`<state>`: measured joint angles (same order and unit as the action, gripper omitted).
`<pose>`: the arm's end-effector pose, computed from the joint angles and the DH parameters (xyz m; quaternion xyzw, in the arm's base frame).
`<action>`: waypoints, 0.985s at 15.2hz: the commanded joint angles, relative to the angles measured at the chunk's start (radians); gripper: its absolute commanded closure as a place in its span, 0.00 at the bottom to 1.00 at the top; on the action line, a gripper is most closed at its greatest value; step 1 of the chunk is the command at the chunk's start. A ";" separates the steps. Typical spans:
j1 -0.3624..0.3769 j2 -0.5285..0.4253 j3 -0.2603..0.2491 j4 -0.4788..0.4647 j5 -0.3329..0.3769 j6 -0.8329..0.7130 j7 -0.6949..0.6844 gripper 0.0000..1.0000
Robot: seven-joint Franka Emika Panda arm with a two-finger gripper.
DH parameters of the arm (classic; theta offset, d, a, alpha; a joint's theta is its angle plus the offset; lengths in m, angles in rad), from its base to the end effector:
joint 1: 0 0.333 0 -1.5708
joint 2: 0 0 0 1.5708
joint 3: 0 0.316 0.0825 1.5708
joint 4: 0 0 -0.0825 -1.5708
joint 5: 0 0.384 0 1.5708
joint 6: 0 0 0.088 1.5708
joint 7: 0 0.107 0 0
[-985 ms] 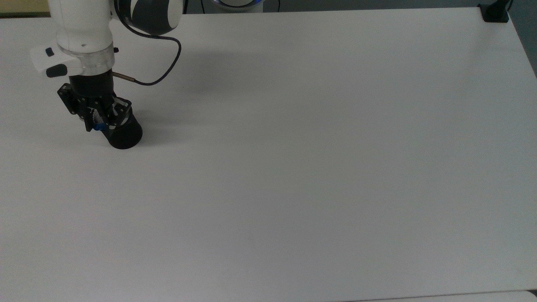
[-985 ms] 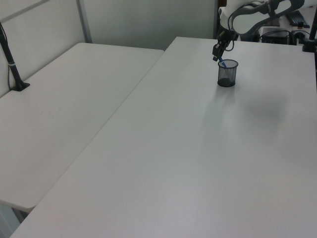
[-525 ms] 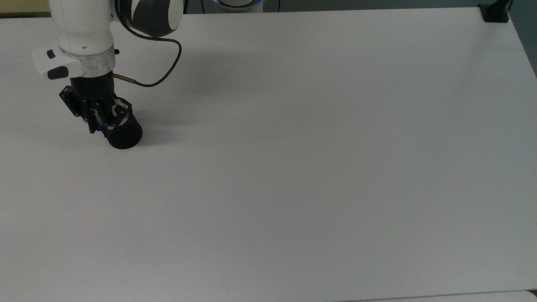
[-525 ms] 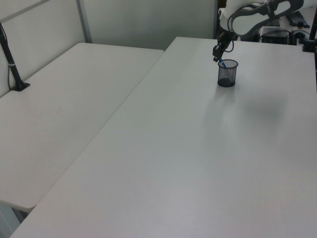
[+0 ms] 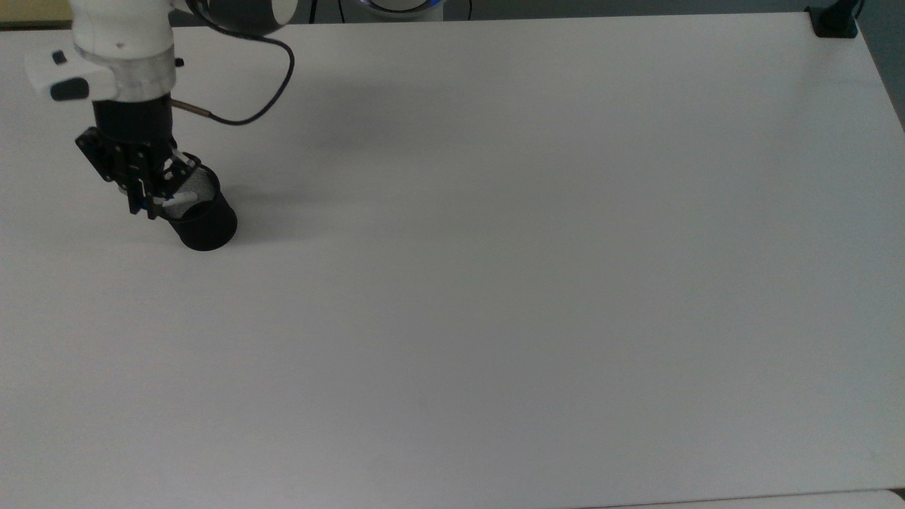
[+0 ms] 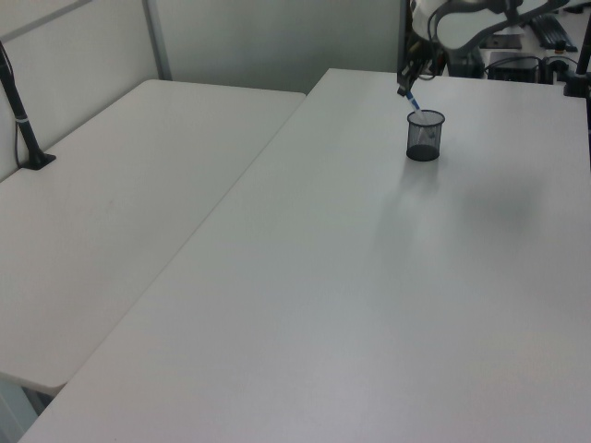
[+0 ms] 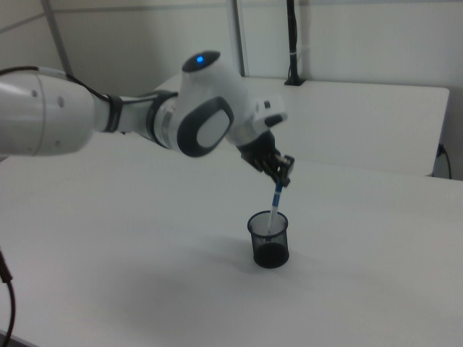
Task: Remove the marker
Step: 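Lift the marker up out of the mesh cup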
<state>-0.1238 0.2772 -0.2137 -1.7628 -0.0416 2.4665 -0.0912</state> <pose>0.6356 -0.2097 0.4571 0.9710 -0.0969 0.2000 0.0882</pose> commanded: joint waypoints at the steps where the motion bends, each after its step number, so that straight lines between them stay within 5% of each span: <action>1: 0.003 -0.185 -0.001 -0.026 0.012 -0.110 0.001 0.91; 5: 0.016 -0.305 0.004 -0.026 0.017 -0.251 0.002 0.90; 7: 0.021 -0.311 0.045 -0.024 0.017 -0.331 0.001 0.90; 11: 0.019 -0.216 0.164 -0.029 0.020 -0.443 0.008 0.89; 15: 0.038 -0.109 0.226 -0.027 0.083 -0.457 0.011 0.89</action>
<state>-0.1005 0.0986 -0.0173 -1.8019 0.0018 2.0350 -0.0870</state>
